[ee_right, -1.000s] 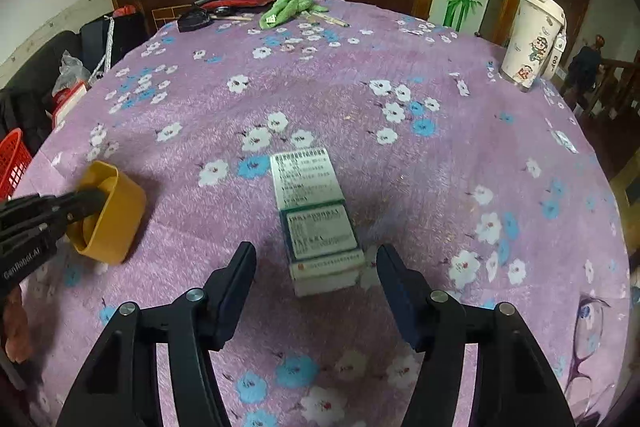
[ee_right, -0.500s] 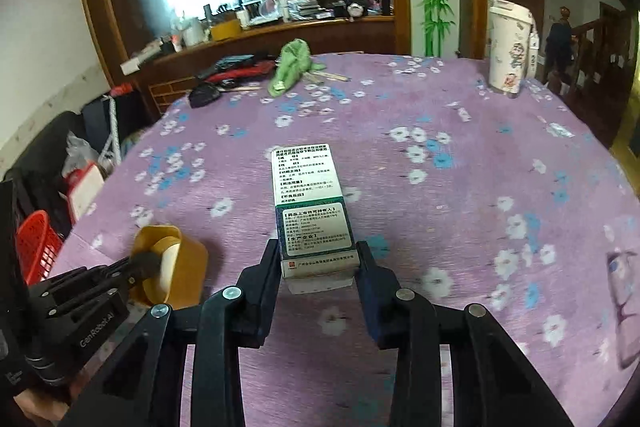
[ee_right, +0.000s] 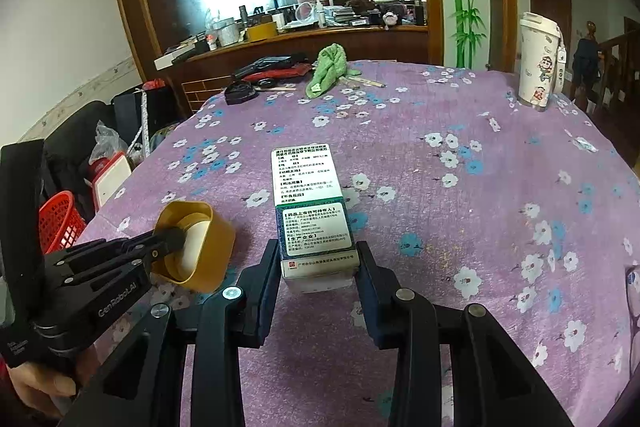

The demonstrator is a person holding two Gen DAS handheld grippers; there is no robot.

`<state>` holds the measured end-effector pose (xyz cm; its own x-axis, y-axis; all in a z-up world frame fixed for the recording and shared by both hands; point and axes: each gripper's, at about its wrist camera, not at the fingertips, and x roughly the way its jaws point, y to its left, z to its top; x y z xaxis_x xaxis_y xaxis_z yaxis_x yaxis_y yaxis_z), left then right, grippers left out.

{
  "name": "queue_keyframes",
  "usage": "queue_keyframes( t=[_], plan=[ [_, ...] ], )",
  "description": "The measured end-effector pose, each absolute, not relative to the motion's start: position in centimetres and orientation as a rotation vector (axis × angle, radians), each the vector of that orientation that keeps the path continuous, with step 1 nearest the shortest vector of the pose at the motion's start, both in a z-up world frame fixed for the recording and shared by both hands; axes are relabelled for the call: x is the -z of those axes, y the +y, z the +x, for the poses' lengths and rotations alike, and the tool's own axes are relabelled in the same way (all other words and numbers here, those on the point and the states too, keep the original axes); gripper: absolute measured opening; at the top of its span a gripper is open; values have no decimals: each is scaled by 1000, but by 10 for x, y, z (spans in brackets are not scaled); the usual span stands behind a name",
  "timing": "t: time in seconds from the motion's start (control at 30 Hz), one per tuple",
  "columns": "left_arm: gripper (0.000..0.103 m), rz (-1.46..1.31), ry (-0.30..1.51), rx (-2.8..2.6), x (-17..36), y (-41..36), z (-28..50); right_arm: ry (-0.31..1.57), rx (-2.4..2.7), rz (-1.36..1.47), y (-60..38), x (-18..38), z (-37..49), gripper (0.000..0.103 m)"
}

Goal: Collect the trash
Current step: 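Lift the yellow cup and medicine box above the table with both tools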

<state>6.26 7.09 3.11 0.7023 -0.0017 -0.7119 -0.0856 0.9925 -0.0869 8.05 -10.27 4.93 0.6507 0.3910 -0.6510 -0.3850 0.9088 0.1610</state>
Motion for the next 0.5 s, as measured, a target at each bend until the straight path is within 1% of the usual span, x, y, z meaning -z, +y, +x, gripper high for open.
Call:
queue_keyframes(
  t=[0.5],
  plan=[
    [5,-105,781,-49,-32,70,61,752,-462,-13,-100,-46,82,39]
  ],
)
